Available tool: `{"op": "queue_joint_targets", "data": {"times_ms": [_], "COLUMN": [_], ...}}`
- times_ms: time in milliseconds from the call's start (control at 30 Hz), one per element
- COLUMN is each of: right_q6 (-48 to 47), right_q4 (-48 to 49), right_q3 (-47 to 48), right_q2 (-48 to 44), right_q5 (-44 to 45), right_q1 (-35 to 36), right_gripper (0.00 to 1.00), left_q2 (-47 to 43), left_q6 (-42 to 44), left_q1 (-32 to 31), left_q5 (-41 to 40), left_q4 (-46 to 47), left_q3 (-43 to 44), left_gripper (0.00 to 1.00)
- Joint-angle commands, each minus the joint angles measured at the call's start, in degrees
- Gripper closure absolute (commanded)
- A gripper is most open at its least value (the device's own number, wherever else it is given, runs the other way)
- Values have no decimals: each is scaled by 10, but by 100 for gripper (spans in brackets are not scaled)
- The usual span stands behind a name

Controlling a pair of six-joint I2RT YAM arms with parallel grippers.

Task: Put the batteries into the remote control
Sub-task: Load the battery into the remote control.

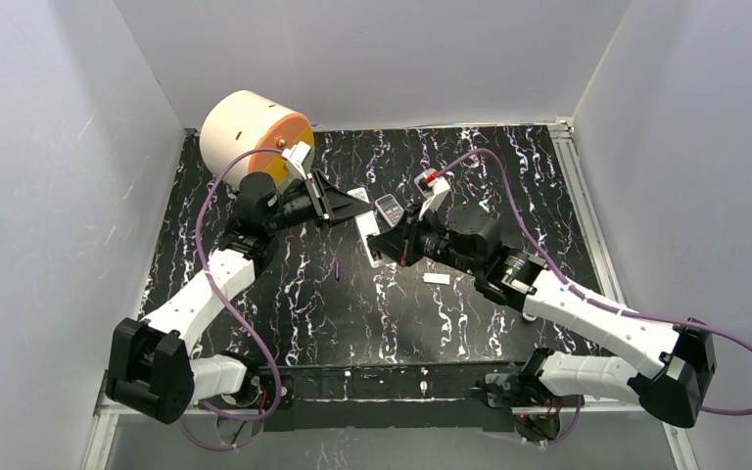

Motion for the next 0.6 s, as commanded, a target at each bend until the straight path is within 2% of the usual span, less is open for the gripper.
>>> {"op": "queue_joint_targets", "data": {"times_ms": [0,233,567], "right_q6": [-35,-65,-90], "right_q4": [-11,-21,-48], "right_q3": [35,45,59], "right_q2": [7,24,32], "right_q5": [29,55,98], "right_q1": [13,28,57], "right_gripper": [99,98,87], "left_q2": [-5,-6,-13], "left_q6": [-36,-56,-95], "left_q1": [5,6,12], "left_q5": [35,42,39], "left_q4": [58,80,117], "left_q3": [-9,-12,-24], "left_gripper": [100,100,100]}}
